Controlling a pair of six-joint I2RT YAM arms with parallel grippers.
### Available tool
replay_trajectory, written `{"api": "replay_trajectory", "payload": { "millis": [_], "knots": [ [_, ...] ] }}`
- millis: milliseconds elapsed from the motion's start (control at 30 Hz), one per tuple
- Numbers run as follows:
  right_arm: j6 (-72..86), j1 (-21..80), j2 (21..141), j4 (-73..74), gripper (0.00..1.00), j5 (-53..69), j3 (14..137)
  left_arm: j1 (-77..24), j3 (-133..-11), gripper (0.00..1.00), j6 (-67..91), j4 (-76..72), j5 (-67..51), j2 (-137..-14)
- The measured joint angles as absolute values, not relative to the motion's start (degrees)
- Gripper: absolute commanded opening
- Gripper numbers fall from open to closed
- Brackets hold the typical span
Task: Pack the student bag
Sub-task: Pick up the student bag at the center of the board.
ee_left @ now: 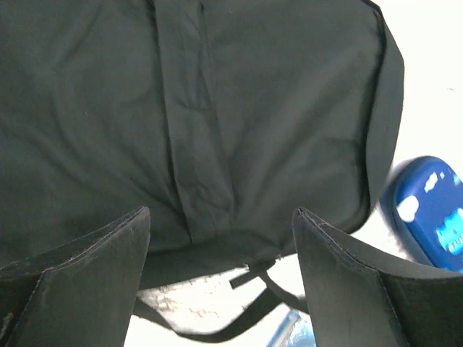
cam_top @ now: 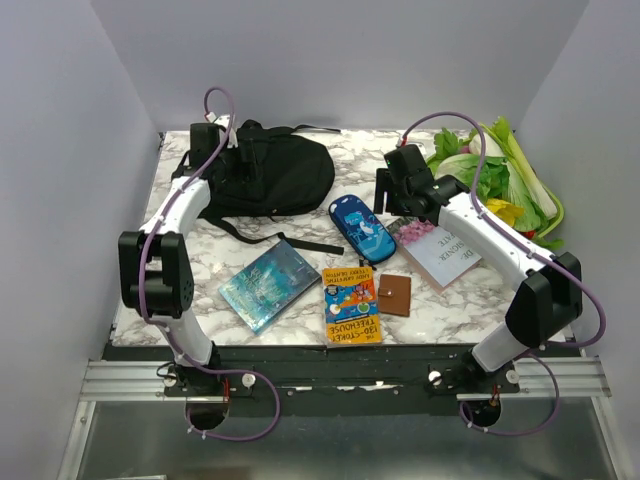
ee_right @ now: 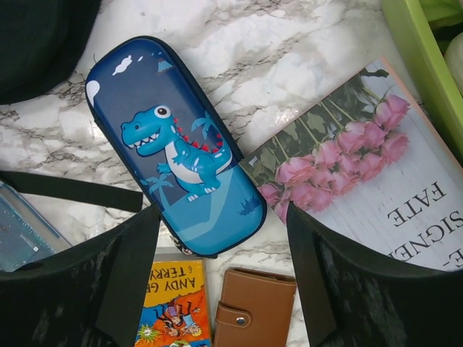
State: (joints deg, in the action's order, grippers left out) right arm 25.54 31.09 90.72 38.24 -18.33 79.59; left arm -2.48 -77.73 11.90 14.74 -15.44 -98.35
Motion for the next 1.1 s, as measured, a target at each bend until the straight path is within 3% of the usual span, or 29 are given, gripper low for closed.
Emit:
{"api": "replay_trajectory", "payload": {
  "millis": [467,1100],
  "knots": [
    [25.6,31.5,77.6,32.9,0.79,-15.4,72.3,-4.7,-84.6,0.81,12.5,11.2,-8.6,-112.1],
    [27.1,31.5,69.5,29.6,0.76,-11.6,66.2,-10.6,-86.5,0.77,13.4,15.6,9.0,-112.2]
  ]
}}
